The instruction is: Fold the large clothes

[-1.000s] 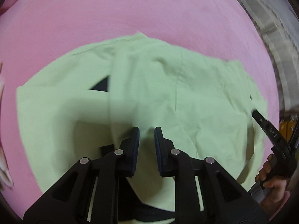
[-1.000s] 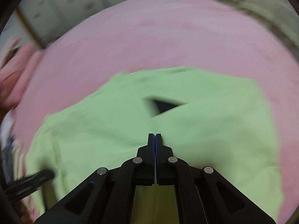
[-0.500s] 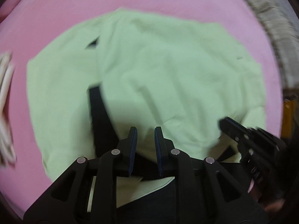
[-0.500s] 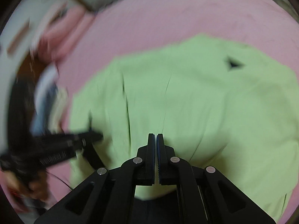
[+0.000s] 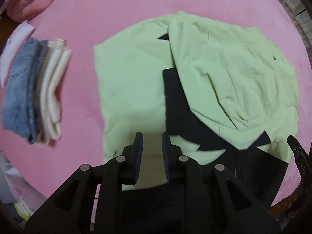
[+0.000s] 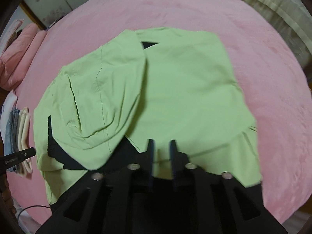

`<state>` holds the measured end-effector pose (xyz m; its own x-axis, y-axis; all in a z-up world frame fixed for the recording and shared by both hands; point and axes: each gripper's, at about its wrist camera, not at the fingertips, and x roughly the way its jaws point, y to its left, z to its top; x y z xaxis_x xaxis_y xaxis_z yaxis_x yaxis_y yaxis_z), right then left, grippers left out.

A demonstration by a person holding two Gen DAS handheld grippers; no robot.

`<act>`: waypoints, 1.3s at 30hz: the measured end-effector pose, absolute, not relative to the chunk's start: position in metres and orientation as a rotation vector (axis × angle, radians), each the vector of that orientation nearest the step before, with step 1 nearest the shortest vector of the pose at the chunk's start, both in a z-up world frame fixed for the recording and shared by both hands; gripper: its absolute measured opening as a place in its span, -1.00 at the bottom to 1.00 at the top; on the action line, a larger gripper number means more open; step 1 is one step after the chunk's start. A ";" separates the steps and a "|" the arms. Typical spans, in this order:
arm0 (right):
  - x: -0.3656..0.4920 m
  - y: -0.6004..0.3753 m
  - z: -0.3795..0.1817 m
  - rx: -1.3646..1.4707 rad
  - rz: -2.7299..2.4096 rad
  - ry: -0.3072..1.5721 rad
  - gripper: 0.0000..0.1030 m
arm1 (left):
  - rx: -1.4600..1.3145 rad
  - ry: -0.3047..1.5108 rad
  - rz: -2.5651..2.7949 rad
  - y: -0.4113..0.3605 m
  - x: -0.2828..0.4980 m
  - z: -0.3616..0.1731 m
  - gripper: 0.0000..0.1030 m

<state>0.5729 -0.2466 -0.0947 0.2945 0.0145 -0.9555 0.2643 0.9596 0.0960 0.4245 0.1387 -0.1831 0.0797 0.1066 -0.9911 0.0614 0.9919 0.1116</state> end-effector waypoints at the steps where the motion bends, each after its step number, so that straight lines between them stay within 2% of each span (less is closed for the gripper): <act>1: 0.566 -0.256 -0.081 0.262 -0.180 1.253 -0.14 | 0.130 1.489 0.040 0.140 0.417 -0.173 -0.58; 2: 0.554 -0.263 -0.067 0.270 -0.194 1.240 0.13 | 0.123 1.489 0.041 0.143 0.414 -0.162 -0.39; 3: 0.544 -0.266 -0.057 0.276 -0.209 1.229 0.31 | 0.111 1.485 0.041 0.143 0.406 -0.156 -0.09; 4: 0.533 -0.268 -0.048 0.283 -0.223 1.219 0.36 | 0.099 1.478 0.040 0.144 0.397 -0.149 0.07; 5: 0.523 -0.272 -0.038 0.289 -0.231 1.213 0.42 | 0.085 1.461 0.034 0.144 0.388 -0.140 0.31; 6: 0.512 -0.273 -0.032 0.298 -0.237 1.209 0.46 | 0.078 1.448 0.026 0.144 0.379 -0.133 0.44; 7: 0.501 -0.273 -0.027 0.310 -0.241 1.209 0.48 | 0.076 1.434 0.010 0.143 0.367 -0.125 0.47; 9: 0.478 -0.275 -0.018 0.336 -0.238 1.217 0.58 | 0.086 1.424 -0.017 0.146 0.347 -0.117 0.48; 17: 0.395 -0.264 0.005 0.322 -0.171 1.244 0.61 | 0.117 1.394 -0.051 0.142 0.265 -0.108 0.48; 31: 0.223 -0.225 0.020 0.333 -0.199 1.090 0.61 | 0.070 1.466 -0.088 0.171 0.160 -0.162 0.48; 39: 0.161 -0.249 0.008 0.526 -0.076 1.168 0.61 | -0.062 1.395 -0.004 0.217 0.100 -0.125 0.47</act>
